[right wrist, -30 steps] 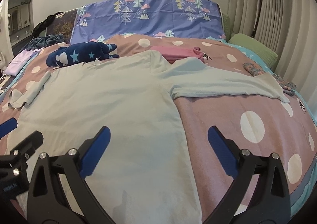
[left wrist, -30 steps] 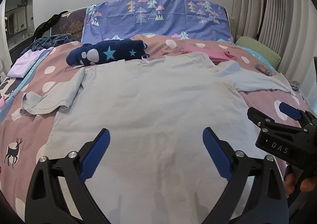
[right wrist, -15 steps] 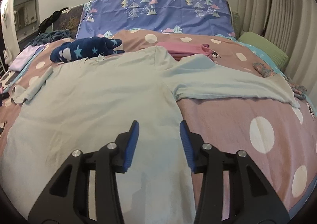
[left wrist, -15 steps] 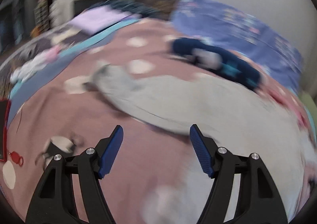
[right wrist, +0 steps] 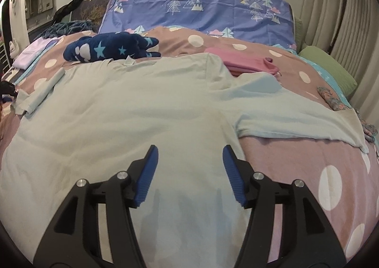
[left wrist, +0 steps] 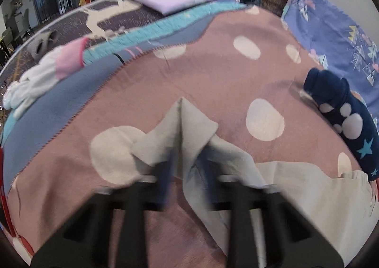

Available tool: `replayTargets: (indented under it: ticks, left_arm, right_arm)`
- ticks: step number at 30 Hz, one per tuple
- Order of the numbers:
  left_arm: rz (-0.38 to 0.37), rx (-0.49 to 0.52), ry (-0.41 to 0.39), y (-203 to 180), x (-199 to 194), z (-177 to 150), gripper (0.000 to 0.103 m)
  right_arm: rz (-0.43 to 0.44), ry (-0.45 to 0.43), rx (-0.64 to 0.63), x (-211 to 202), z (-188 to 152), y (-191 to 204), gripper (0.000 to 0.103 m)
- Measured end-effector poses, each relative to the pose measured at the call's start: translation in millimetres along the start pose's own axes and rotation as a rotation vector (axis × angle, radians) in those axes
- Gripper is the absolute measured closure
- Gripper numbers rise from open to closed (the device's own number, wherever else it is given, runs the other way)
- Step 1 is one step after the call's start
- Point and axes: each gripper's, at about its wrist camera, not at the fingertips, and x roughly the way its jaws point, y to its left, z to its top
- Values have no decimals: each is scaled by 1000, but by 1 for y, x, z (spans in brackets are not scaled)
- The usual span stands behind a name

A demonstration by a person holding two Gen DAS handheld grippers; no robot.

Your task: Fold small clothes

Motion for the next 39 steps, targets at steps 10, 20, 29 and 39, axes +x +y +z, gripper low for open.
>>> replayTargets:
  ticks: [10, 20, 29, 39]
  left_arm:
    - [-264, 103, -252, -49, -124, -2, 103]
    - [-618, 762, -342, -218, -220, -168, 71]
    - [-170, 489, -285, -127, -130, -114, 56]
    - [-138, 610, -197, -107, -89, -120, 39]
  right_arm:
    - [74, -13, -6, 6, 12, 9, 45]
    - [64, 31, 35, 5, -3, -8, 41]
    - [153, 85, 69, 17, 6, -28, 44]
    - [405, 97, -123, 52, 66, 81, 81]
